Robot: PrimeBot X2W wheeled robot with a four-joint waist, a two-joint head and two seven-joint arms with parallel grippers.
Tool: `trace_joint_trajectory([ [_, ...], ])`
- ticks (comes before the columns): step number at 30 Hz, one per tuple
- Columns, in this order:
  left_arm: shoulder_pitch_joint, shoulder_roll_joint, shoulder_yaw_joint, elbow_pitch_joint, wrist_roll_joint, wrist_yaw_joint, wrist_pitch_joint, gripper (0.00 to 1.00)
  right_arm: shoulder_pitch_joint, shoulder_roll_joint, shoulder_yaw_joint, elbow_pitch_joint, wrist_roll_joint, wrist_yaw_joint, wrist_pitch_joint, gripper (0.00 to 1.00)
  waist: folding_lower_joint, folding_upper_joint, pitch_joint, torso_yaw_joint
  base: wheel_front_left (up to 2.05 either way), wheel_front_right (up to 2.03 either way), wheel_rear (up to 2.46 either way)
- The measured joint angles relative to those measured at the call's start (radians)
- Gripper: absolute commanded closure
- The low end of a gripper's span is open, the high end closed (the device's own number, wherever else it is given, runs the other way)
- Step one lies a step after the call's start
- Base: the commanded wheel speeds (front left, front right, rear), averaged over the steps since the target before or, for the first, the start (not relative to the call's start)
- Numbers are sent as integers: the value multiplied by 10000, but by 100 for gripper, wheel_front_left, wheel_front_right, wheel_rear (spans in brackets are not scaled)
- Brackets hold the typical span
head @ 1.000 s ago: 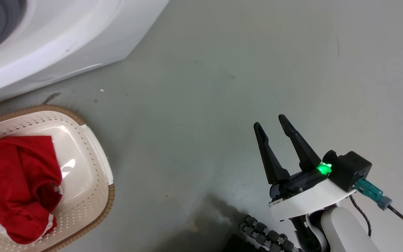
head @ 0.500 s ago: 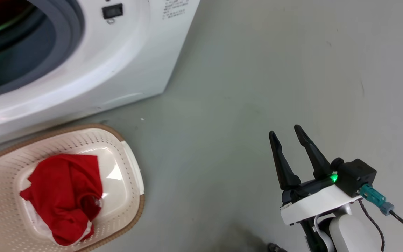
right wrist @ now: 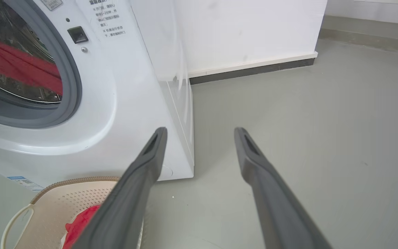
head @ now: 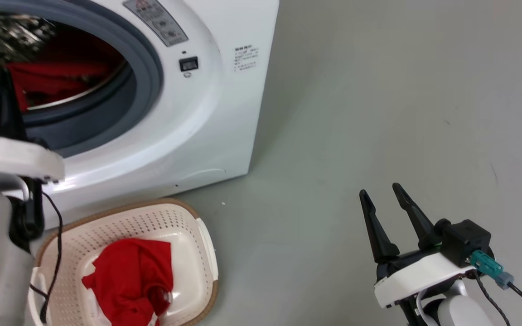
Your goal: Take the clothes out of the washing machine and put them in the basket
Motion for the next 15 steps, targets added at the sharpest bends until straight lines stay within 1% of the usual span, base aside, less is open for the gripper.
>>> trace_joint_trajectory([
  [2, 517, -88, 67, -464, -52, 96, 0, 100, 110, 2, -40, -38, -33, 0, 96, 0, 0, 0, -276, 109, 0, 0, 0],
  [7, 1592, -196, 44, -1779, -82, 531, 148, 100, 390, -2, -257, -182, -192, 0, 303, 0, -1, 0, -915, 412, 0, 0, 0],
  [15, 2865, -322, -50, -4036, 0, 1269, 414, 100, 699, -2, -593, -566, -332, 0, 566, 0, -1, 0, -1556, 1114, 0, 0, 0],
])
